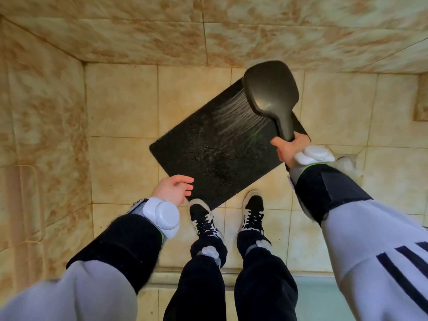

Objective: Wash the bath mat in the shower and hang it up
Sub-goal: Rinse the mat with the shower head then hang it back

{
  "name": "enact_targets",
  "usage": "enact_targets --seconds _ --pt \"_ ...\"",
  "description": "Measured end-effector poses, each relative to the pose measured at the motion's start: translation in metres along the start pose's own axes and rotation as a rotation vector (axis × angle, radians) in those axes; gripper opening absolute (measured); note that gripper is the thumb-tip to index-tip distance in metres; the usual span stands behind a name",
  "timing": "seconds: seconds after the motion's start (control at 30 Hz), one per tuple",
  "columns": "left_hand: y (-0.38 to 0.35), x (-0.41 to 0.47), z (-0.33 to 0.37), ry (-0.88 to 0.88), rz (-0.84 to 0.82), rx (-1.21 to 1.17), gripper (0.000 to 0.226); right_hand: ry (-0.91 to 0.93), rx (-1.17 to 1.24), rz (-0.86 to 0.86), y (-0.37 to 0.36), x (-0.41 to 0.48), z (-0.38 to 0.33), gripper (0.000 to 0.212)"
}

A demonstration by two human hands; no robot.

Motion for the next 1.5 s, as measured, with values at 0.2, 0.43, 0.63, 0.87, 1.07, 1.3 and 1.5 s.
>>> enact_targets --seconds 0.2,0.43,0.63,0.87,1.07,1.3,1.5 --pt "0.015 -0.006 0.000 0.046 0.039 -0.011 0.033 -0.066 -0.053 -0.155 -0.015 -0.008 0.012 0.027" --pt "0.042 -0.032 0.038 0.066 0.079 -0.085 0.034 -0.077 0.019 -0.193 -0.018 -0.013 -0.021 0.027" --pt "0.063 -0.044 0.079 0.006 0.114 -0.120 0.034 -0.103 -0.185 -0.263 -0.020 -0.026 -0.016 0.019" --pt "0.077 -0.042 0.073 -0.032 0.120 -0.147 0.036 -0.067 -0.371 -0.280 -0.036 -0.039 -0.002 0.026" --pt "0.111 -0.040 0.007 0.036 0.142 -0.141 0.035 -0.071 -0.234 -0.293 -0.073 -0.083 -0.006 0.018" --pt "0.148 -0.031 -0.038 0.065 0.150 -0.180 0.036 0.017 -0.165 -0.226 -0.104 -0.109 -0.041 0.025" --pt "0.150 -0.024 -0.055 0.051 0.140 -0.197 0.034 0.027 -0.213 -0.089 -0.100 -0.102 -0.037 0.052"
Point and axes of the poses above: each hand's wrist, its own x-axis towards the middle knuckle, its own y-axis out of the back of the hand, z = x × y, the point moved 6 cm from there along x, towards the middle knuckle, and after that the axes turned 13 degrees about z, right-handed, at the moved point
